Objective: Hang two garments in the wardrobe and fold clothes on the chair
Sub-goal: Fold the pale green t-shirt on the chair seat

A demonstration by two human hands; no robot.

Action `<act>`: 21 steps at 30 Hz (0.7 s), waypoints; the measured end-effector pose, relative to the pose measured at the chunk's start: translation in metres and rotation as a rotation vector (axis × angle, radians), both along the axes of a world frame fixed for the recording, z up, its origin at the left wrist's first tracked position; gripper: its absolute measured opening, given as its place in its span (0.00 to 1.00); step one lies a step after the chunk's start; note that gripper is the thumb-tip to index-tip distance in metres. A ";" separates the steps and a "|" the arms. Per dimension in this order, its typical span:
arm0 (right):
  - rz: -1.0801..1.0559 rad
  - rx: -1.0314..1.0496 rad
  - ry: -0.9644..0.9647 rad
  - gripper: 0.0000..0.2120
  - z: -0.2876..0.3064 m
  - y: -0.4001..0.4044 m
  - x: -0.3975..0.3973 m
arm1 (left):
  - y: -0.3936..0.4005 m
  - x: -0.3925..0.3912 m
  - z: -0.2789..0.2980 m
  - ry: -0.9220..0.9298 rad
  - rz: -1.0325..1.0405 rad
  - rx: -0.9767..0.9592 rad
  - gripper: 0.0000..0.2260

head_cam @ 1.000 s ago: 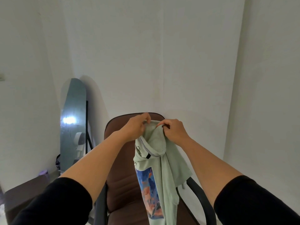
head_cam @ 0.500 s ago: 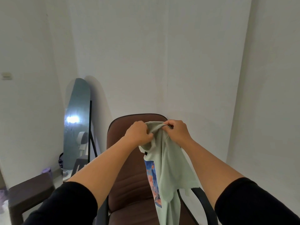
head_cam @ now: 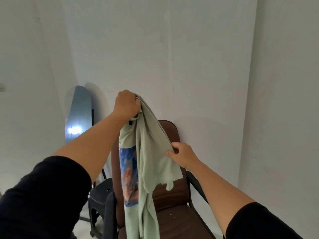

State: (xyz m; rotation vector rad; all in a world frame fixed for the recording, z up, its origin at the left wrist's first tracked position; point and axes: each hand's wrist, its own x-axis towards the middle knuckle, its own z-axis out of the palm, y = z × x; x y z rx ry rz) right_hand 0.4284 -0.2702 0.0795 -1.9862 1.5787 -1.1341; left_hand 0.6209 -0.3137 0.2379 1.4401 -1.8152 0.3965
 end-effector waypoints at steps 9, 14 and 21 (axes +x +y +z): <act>-0.112 -0.038 -0.005 0.05 0.003 -0.008 -0.029 | -0.013 0.046 -0.015 -0.047 0.141 0.067 0.16; -0.297 -0.096 -0.008 0.07 0.021 -0.023 -0.040 | -0.017 0.061 -0.036 -0.016 0.062 0.137 0.12; -0.172 0.256 -0.557 0.24 0.050 -0.032 -0.032 | -0.019 0.055 -0.047 0.237 -0.093 0.401 0.11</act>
